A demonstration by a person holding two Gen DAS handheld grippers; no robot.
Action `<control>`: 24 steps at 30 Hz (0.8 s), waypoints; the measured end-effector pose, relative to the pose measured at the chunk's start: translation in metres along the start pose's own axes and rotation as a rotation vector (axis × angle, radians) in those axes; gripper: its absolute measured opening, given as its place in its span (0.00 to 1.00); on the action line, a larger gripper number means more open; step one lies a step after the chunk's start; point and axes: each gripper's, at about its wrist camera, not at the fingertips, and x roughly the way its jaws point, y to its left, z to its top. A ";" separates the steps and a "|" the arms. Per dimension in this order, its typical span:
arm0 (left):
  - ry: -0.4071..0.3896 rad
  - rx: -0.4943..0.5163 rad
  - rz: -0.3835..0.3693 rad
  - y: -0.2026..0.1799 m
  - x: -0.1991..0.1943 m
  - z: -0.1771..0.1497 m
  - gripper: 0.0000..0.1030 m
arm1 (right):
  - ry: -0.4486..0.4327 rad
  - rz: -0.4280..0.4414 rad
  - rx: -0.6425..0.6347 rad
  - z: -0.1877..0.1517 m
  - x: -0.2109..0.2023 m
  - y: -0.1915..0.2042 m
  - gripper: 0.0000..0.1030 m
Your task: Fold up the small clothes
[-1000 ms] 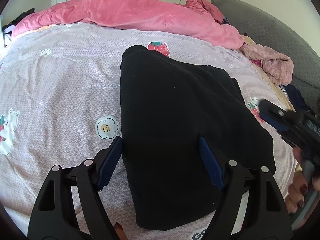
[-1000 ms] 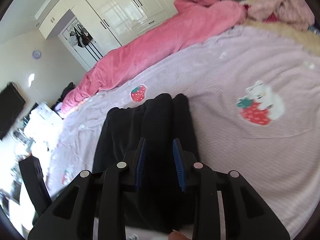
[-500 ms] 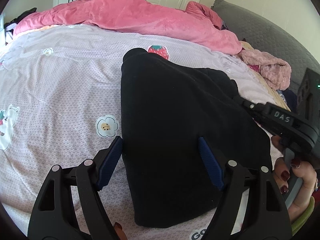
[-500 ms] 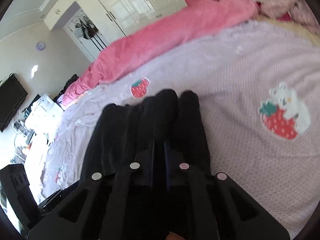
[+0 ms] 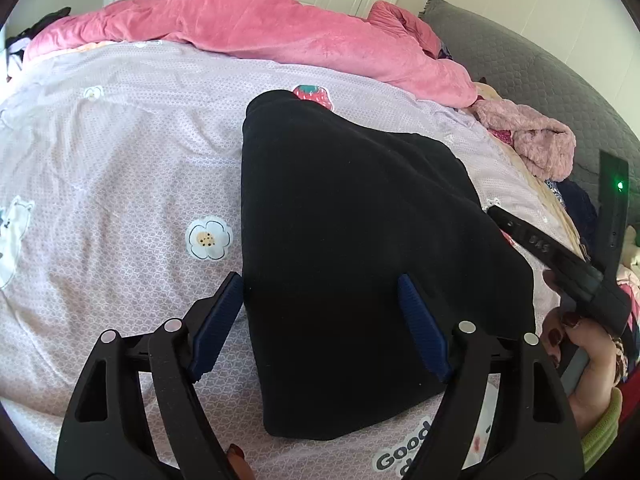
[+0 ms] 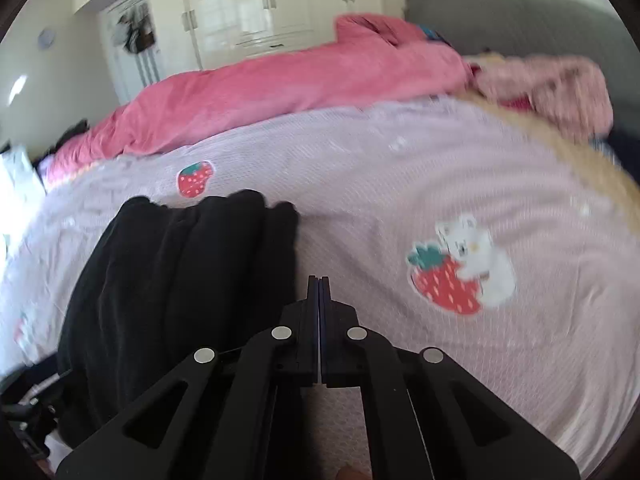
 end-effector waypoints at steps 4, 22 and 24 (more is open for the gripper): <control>0.001 0.006 0.004 0.000 0.001 -0.001 0.69 | -0.093 0.104 -0.020 -0.004 -0.040 0.001 0.09; -0.007 0.041 0.021 -0.005 -0.026 -0.022 0.73 | -0.108 0.103 -0.132 -0.056 -0.082 0.030 0.51; -0.019 0.048 0.028 -0.005 -0.032 -0.025 0.78 | -0.138 0.109 -0.125 -0.059 -0.093 0.027 0.59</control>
